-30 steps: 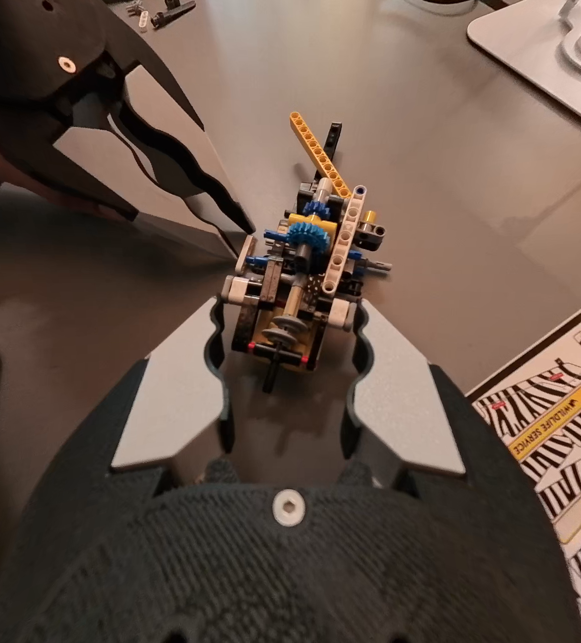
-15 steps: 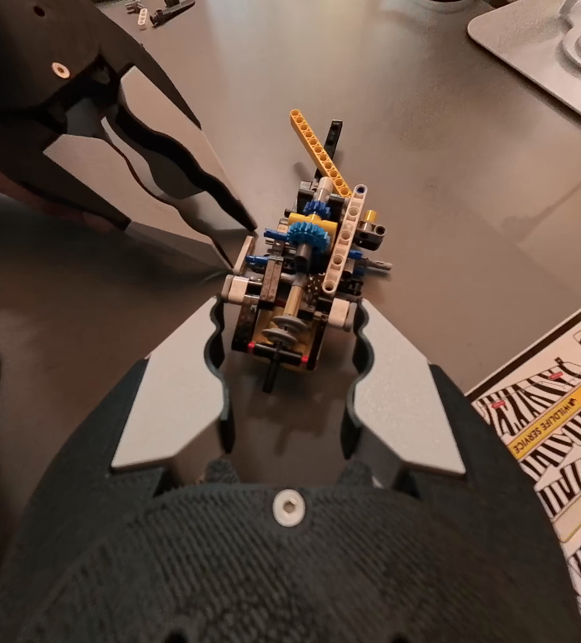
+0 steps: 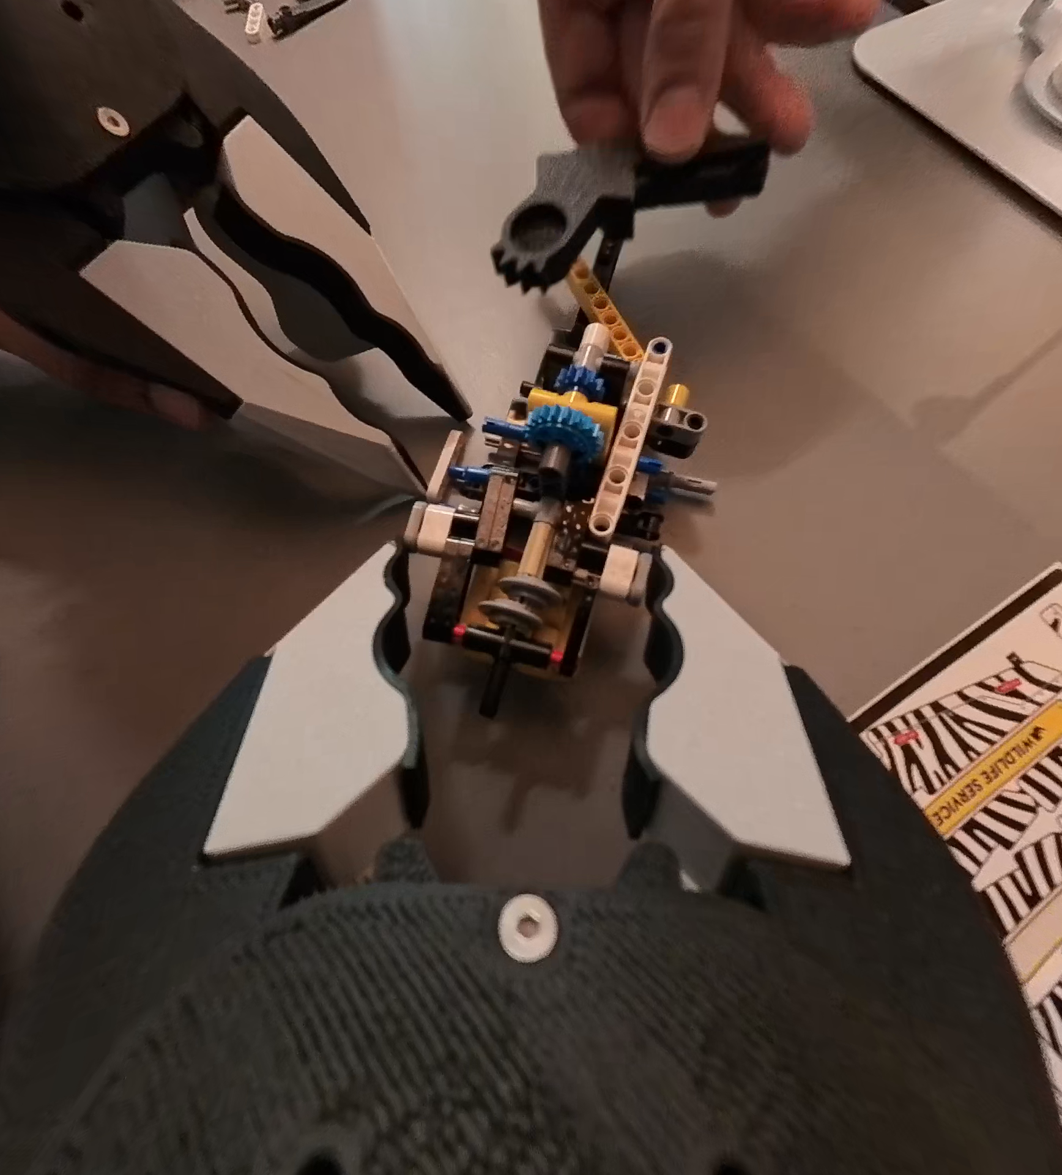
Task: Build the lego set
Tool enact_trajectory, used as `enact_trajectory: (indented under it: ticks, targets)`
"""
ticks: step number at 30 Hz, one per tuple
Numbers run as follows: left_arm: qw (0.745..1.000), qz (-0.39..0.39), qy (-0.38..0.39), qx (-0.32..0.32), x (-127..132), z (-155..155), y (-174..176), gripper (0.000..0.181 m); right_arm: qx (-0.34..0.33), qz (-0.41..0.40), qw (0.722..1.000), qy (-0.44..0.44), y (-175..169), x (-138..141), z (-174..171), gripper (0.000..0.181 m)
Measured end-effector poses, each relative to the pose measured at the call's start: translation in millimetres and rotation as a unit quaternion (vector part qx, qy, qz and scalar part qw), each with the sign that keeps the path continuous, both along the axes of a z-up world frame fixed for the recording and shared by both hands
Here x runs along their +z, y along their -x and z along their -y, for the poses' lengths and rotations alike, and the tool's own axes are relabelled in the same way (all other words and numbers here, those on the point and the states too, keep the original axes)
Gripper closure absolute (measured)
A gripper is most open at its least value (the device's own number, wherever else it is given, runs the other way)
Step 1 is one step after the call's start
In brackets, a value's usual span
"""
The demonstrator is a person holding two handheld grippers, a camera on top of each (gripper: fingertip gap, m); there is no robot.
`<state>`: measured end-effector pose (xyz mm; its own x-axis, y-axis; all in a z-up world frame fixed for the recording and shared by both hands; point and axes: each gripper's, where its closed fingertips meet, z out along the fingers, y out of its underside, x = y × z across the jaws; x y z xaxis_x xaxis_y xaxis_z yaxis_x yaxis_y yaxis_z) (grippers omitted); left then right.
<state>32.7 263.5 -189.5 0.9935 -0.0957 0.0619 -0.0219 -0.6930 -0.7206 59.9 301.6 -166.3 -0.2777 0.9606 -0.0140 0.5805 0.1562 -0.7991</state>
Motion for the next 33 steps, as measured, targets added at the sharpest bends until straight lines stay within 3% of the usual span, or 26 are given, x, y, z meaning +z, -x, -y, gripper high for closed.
enact_trajectory:
  ticks: [1,33]
  targets:
    - [1.0,-0.001,-0.001,0.0,0.2,0.0,-0.2,0.149,0.0,0.0,1.0,-0.001,-0.1,-0.1,0.0,0.106]
    - [1.0,0.014,-0.014,0.005,5.0,5.3,2.6,0.147,-0.008,0.004,1.0,-0.023,-2.6,2.0,-3.6,0.106]
